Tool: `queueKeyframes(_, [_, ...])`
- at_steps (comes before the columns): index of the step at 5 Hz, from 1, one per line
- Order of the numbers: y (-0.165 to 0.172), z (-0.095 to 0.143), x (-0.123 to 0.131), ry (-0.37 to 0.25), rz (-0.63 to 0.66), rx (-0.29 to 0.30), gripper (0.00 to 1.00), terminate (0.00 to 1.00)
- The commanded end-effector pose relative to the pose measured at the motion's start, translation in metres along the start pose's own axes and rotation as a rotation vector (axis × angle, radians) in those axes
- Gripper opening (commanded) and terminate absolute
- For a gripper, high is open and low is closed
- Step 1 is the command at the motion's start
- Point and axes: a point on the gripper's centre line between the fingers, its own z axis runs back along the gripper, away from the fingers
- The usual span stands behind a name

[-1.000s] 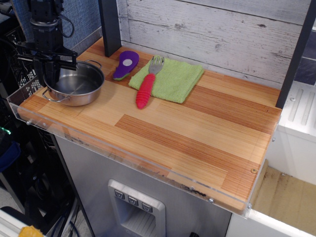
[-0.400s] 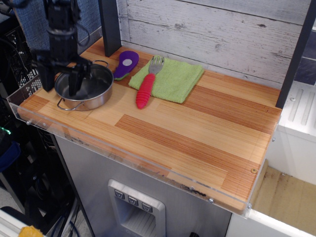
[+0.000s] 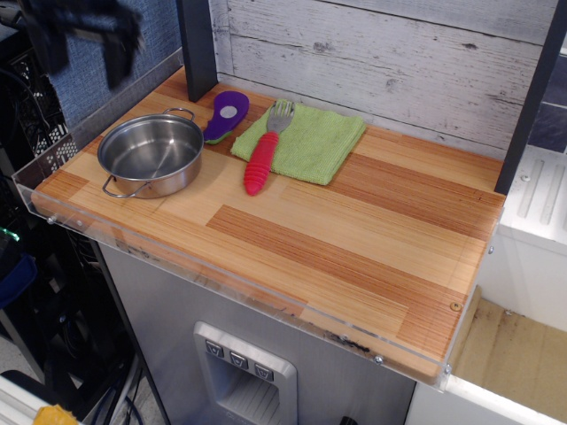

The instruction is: Move the pot to the bottom corner of counter.

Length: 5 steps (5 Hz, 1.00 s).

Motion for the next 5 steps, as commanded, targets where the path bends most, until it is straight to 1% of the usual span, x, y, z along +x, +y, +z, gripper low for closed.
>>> queueKeyframes(1, [-0.044, 0.058, 0.018, -0.094, -0.264, -0.043, 1.0, 0.0])
queueKeyframes(2, [-0.063, 0.059, 0.022, -0.091, -0.301, -0.108, 1.0, 0.0])
queueKeyframes(3, [-0.071, 0.058, 0.02, -0.074, -0.284, -0.103, 1.0, 0.0])
queueKeyframes(4, [-0.071, 0.058, 0.02, -0.074, -0.284, -0.103, 1.0, 0.0])
queueKeyframes(5, [-0.071, 0.058, 0.02, -0.074, -0.284, -0.103, 1.0, 1.0])
